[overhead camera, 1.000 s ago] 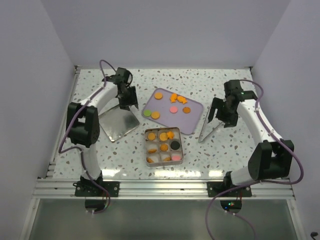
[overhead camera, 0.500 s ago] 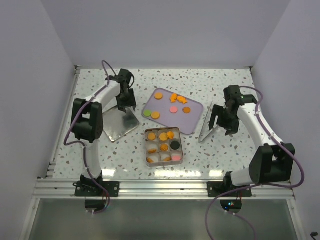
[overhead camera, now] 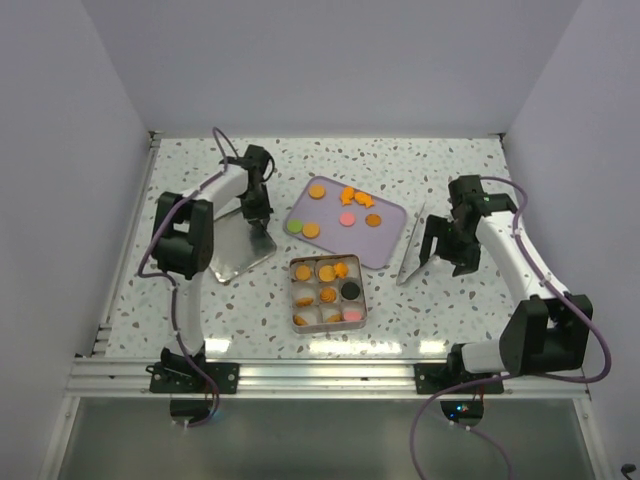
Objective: Pack the cookies
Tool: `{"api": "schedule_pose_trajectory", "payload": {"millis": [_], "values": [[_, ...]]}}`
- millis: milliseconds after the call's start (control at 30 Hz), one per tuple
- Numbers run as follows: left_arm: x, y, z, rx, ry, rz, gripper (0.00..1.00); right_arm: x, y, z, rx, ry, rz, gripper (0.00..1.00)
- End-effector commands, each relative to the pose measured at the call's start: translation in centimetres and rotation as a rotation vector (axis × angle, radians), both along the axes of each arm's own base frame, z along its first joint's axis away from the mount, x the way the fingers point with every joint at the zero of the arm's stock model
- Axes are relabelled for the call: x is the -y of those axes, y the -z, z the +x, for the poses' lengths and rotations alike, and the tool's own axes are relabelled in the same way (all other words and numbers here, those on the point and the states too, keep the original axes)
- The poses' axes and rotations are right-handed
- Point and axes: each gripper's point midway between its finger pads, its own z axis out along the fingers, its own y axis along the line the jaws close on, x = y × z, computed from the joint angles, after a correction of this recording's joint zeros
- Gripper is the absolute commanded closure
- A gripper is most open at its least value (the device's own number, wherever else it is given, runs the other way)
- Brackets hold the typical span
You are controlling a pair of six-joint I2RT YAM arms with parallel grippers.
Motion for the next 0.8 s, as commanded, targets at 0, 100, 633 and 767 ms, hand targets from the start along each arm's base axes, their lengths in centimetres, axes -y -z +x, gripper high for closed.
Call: {"api": "schedule_pose_trajectory", "payload": {"millis": [0, 100, 633, 767], "values": [[-0.8, 1.7, -1.0, -0.050, 0.016, 0.054, 0.92, 0.4, -0.6, -0.8, 0.010, -0.023, -0.016, 0.18], [-0.8, 1.6, -1.4, -0.059, 0.042, 0.044, 1.00, 0.2, -0.3, -0.8, 0.007, -0.028, -0.010, 0.18], [10.8, -37.7, -1.0, 0.743, 0.464, -1.159, 1.00, -15.2, -22.3, 10.6, 0.570, -0.095, 1.145, 0.13], [9.2, -46.8, -9.6, 0.901, 0.656, -1.580, 1.00, -16.1, -27.2, 12.6, 0.652, -0.112, 1.351, 0.11]]}}
